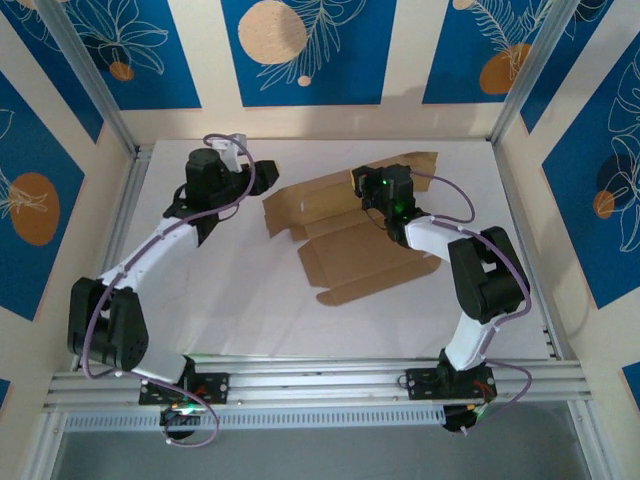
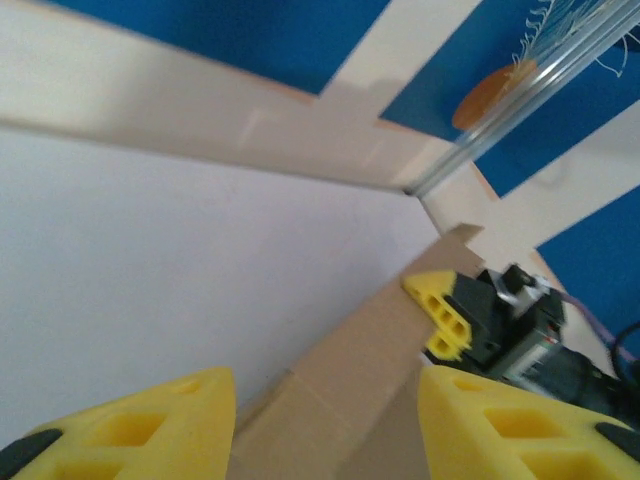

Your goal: Fold the paper box

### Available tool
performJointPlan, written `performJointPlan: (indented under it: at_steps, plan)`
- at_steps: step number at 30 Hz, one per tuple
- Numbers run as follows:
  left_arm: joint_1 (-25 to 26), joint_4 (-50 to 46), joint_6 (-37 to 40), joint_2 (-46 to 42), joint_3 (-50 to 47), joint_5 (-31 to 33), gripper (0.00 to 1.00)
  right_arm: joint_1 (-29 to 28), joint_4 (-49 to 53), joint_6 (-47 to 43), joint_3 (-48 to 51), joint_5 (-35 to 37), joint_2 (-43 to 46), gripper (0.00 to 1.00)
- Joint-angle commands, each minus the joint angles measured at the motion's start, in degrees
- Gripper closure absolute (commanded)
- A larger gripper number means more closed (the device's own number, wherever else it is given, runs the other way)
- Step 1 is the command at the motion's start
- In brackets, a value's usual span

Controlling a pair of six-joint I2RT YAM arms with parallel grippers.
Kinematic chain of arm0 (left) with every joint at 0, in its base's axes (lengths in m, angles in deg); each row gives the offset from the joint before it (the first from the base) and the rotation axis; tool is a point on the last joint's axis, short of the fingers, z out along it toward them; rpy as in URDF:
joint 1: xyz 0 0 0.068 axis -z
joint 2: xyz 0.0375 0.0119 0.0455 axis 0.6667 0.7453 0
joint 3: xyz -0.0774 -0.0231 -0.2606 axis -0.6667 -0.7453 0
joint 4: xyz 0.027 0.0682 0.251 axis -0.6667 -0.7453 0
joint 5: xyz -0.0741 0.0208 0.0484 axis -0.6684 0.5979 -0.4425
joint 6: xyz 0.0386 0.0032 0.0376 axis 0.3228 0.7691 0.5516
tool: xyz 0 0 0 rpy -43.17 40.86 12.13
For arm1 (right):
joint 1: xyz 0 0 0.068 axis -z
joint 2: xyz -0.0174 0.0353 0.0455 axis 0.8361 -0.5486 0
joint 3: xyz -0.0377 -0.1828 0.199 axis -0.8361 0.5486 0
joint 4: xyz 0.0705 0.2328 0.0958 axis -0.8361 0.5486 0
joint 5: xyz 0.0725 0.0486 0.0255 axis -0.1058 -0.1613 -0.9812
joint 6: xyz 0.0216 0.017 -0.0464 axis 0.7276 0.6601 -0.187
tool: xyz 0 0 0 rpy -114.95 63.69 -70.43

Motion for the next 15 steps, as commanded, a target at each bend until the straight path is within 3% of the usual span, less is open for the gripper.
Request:
performJointPlan:
  at_steps: [1, 4, 6, 9, 15]
  plan:
    - [2.9, -3.3, -13.1, 0.7, 0.0, -3.4, 0.43, -0.3, -2.7, 0.6, 1.0, 1.5, 0.6, 1.00]
    - [5.8, -0.3, -21.3, 1.2, -1.8, -0.6, 0.40, -0.5, -3.5, 0.6, 1.4, 1.7, 0.6, 1.00]
    - [6.9, -6.4, -21.9, 2.4, 1.1, 1.7, 0.40, -0.7, -4.4, 0.8, 1.9, 2.2, 0.5, 1.00]
    - [7.0, -12.2, -16.4, 1.4, 2.7, 7.3, 0.39, -0.5, -6.4, 1.8, 2.7, 2.4, 0.1, 1.00]
    - [6.6, -22.1, 5.1, -2.9, 5.1, 23.4, 0.38, -0.2, -9.0, 2.8, 3.6, 0.8, -0.7, 1.00]
